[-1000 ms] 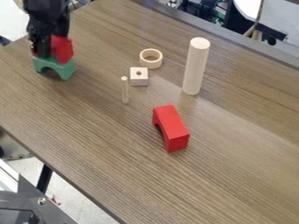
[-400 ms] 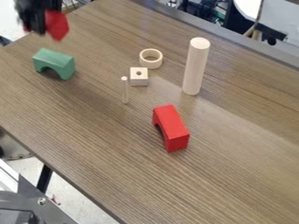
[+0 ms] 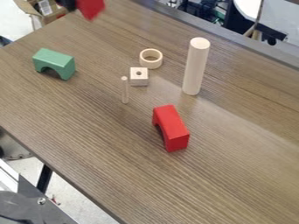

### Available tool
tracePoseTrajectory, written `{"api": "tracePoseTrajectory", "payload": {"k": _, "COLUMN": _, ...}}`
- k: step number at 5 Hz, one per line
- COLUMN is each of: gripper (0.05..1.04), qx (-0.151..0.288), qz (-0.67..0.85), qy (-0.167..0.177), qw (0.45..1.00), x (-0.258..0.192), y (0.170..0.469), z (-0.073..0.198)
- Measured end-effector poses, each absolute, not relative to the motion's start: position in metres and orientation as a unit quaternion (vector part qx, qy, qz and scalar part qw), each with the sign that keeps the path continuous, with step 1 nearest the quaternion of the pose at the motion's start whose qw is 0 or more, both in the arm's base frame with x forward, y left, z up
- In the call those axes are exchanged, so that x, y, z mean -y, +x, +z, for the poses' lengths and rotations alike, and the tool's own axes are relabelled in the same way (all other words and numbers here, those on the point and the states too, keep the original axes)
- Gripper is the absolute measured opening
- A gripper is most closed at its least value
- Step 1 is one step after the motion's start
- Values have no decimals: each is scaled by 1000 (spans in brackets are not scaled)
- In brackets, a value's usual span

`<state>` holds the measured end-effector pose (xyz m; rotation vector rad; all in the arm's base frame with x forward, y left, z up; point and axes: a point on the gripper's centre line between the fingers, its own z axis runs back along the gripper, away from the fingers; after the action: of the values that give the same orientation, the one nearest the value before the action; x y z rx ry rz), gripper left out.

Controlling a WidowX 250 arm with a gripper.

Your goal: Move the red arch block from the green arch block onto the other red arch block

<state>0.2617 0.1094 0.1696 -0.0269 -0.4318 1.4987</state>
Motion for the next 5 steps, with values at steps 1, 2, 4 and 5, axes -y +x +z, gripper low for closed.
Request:
{"api": "tracePoseTrajectory", "payload": {"k": 1, "gripper": 584, "qx": 196, "qz": 614, "qy": 3, "qw": 764, "x": -71, "y": 256, "z": 156}}
{"api": "tracePoseTrajectory", "payload": {"k": 2, "gripper": 584, "qx": 198, "qz": 583, "qy": 10, "qw": 788, "x": -46, "y": 251, "z": 146}}
{"api": "tracePoseTrajectory", "payload": {"k": 4, "gripper": 584, "qx": 190, "qz": 560, "qy": 12, "qw": 807, "x": -14, "y": 245, "z": 130}}
{"api": "tracePoseTrajectory", "payload": {"k": 5, "gripper": 584, "qx": 172, "qz": 567, "qy": 15, "qw": 805, "x": -3, "y": 245, "z": 119}}
